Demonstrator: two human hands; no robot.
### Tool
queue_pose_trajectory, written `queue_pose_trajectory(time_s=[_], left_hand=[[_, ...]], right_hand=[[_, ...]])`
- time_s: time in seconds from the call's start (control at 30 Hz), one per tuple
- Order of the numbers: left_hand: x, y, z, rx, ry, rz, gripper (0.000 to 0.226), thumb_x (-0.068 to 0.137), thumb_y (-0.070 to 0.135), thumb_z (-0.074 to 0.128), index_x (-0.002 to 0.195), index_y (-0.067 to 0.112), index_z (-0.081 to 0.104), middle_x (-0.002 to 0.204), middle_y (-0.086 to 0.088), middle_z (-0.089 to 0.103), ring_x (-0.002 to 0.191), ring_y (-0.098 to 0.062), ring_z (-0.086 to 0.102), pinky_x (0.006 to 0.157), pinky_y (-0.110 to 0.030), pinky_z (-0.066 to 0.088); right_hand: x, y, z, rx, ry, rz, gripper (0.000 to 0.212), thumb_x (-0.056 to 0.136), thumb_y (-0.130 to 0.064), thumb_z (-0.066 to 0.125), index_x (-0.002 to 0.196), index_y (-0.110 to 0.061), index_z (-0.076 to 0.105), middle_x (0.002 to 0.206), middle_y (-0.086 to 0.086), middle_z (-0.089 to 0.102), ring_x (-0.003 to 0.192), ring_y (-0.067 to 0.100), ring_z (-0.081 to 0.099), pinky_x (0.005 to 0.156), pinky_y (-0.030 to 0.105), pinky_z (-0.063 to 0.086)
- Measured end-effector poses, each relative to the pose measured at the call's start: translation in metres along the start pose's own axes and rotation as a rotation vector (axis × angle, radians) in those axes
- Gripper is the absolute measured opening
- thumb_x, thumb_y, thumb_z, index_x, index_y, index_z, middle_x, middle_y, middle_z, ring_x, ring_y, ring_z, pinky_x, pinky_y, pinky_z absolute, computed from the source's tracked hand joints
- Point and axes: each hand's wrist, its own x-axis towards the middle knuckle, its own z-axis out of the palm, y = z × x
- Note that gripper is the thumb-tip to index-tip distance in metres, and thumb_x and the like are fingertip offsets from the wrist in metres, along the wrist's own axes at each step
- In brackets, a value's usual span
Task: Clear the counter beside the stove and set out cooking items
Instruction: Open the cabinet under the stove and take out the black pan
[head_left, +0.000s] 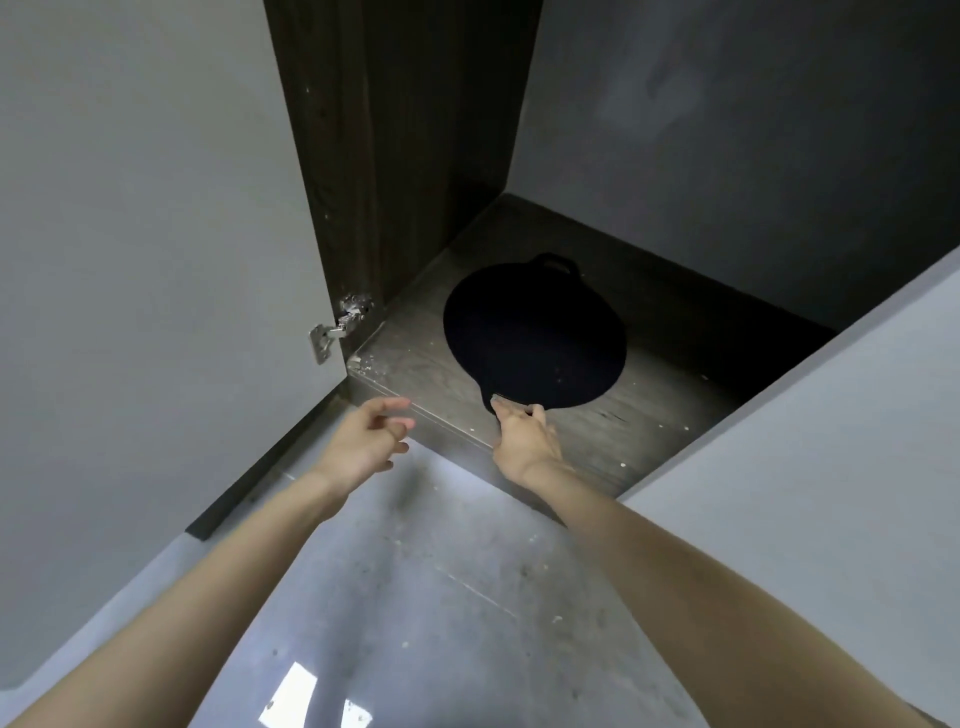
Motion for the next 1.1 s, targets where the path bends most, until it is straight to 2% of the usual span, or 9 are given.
queue_pose_trajectory(time_s=[0.23,0.37,0.53,0.63,0.73,0.8,0.87,0.97,1.1], left_hand=[[-0.001,-0.016,-0.006,-0.094,0.022,-0.068,0.031,0.097,0.009,0.050,0.127,0.017,0.054,0.111,-0.001,0.062,0.097,-0.020,0.063,0.079,-0.028,0.051],[-0.005,-0.029,-0.003,-0.203,0.031,-0.160,0.032,0.095,0.015,0.055,0.127,0.020,0.056,0.121,-0.002,0.063,0.103,-0.020,0.064,0.083,-0.032,0.053],[-0.003,-0.050,0.004,-0.270,0.037,-0.237,0.030,0.095,0.017,0.053,0.124,0.022,0.056,0.126,-0.002,0.059,0.108,-0.023,0.061,0.095,-0.038,0.049],[-0.002,-0.061,0.012,-0.341,0.024,-0.311,0.033,0.096,0.020,0.052,0.129,0.023,0.052,0.132,-0.002,0.055,0.114,-0.026,0.057,0.089,-0.037,0.051],[0.000,-0.071,0.022,-0.462,0.007,-0.396,0.039,0.095,0.028,0.056,0.133,0.024,0.048,0.135,-0.003,0.052,0.105,-0.025,0.060,0.073,-0.035,0.054],[0.003,-0.076,0.030,-0.513,-0.015,-0.411,0.041,0.096,0.032,0.056,0.135,0.022,0.048,0.134,-0.002,0.052,0.100,-0.023,0.061,0.079,-0.037,0.055],[0.006,-0.078,0.038,-0.600,-0.037,-0.385,0.029,0.098,0.029,0.052,0.126,0.019,0.054,0.128,-0.003,0.058,0.098,-0.021,0.063,0.082,-0.036,0.055],[0.008,-0.078,0.045,-0.727,-0.028,-0.347,0.006,0.099,0.020,0.051,0.098,0.016,0.056,0.112,-0.005,0.066,0.083,-0.017,0.070,0.065,-0.030,0.060],[0.014,-0.082,0.045,-0.802,0.029,-0.288,0.022,0.095,0.004,0.054,0.116,0.011,0.056,0.097,-0.007,0.071,0.073,-0.013,0.073,0.059,-0.026,0.058]], right_hand=[[0.003,0.006,0.012,0.089,0.095,-0.052,0.069,0.086,0.017,0.040,0.146,-0.017,0.038,0.143,0.007,0.048,0.128,0.021,0.040,0.104,0.032,0.042],[-0.018,0.009,0.022,0.086,0.076,-0.113,0.068,0.086,0.015,0.043,0.143,-0.023,0.045,0.125,0.012,0.050,0.106,0.029,0.059,0.094,0.034,0.049],[-0.053,0.009,0.033,0.025,0.060,-0.253,0.066,0.090,0.010,0.043,0.140,-0.032,0.047,0.120,0.006,0.051,0.100,0.030,0.058,0.087,0.036,0.049],[-0.078,0.008,0.040,0.025,0.060,-0.409,0.059,0.087,0.012,0.048,0.134,-0.024,0.057,0.131,-0.001,0.059,0.106,0.026,0.056,0.086,0.040,0.049],[-0.092,0.013,0.058,0.009,0.087,-0.500,0.059,0.072,0.015,0.064,0.120,-0.021,0.067,0.116,-0.004,0.069,0.087,0.024,0.061,0.068,0.042,0.057],[-0.095,0.017,0.064,0.006,0.088,-0.501,0.061,0.071,0.009,0.068,0.122,-0.025,0.063,0.105,-0.005,0.070,0.087,0.019,0.060,0.067,0.038,0.057],[-0.101,0.022,0.061,-0.007,0.170,-0.555,0.065,0.065,0.005,0.075,0.121,-0.026,0.061,0.102,-0.010,0.069,0.090,0.016,0.060,0.066,0.033,0.057],[-0.102,0.036,0.054,-0.146,0.263,-0.582,0.069,0.062,-0.001,0.080,0.123,-0.026,0.060,0.127,-0.008,0.062,0.107,0.017,0.061,0.085,0.033,0.056],[-0.087,0.059,0.053,-0.343,0.270,-0.521,0.092,0.043,0.016,0.076,0.127,-0.019,0.062,0.137,0.004,0.057,0.122,0.028,0.057,0.101,0.043,0.047]])
